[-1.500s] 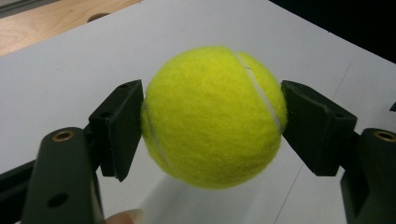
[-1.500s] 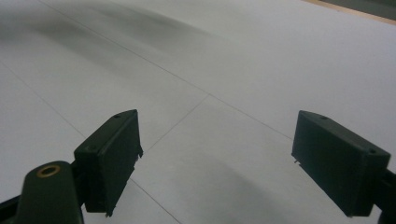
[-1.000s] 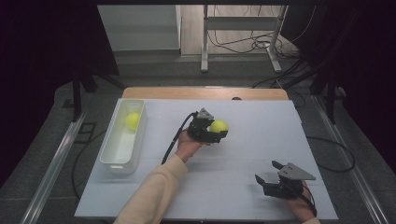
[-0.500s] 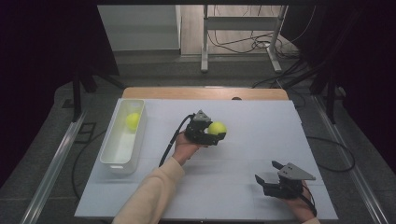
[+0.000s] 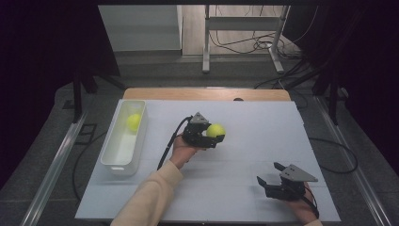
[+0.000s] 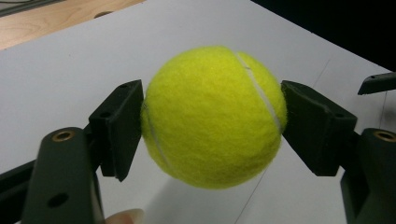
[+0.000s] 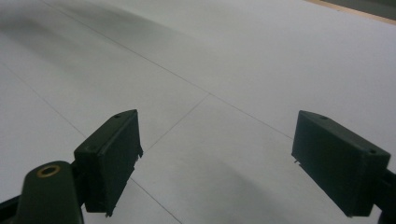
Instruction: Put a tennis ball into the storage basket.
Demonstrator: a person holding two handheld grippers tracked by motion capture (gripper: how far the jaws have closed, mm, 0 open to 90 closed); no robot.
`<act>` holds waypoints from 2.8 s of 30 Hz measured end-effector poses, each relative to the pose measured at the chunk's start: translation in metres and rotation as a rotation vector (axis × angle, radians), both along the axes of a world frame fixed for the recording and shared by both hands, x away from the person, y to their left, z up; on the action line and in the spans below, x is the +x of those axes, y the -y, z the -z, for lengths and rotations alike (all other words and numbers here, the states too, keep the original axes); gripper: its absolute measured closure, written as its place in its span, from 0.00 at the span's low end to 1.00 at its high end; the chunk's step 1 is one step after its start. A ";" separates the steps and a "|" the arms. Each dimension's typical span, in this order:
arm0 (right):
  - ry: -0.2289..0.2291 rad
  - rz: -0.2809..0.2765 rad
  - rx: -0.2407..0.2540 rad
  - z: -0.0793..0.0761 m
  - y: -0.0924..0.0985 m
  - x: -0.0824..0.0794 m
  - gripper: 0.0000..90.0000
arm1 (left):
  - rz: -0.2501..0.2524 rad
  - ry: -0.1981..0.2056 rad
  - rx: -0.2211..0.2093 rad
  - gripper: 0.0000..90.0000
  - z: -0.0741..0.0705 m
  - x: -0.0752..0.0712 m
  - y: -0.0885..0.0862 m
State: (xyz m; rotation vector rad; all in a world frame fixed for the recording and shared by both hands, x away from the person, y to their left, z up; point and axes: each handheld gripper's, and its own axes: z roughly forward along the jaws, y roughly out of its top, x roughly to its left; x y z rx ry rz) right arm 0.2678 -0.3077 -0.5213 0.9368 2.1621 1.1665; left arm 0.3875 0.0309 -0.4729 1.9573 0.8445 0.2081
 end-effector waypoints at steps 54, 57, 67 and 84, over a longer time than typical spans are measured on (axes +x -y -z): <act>0.007 0.002 0.000 0.000 0.000 0.000 0.18 | -0.002 0.019 -0.025 0.29 -0.006 -0.030 -0.028; 0.007 0.003 -0.001 0.000 0.000 0.000 0.18 | -0.003 0.019 -0.028 0.29 -0.006 -0.032 -0.031; 0.007 0.005 -0.002 0.000 0.000 -0.001 0.18 | -0.008 0.014 -0.028 0.29 -0.004 -0.038 -0.038; 0.008 0.006 -0.002 0.000 0.000 -0.001 0.18 | -0.020 0.014 -0.033 0.29 -0.007 -0.046 -0.050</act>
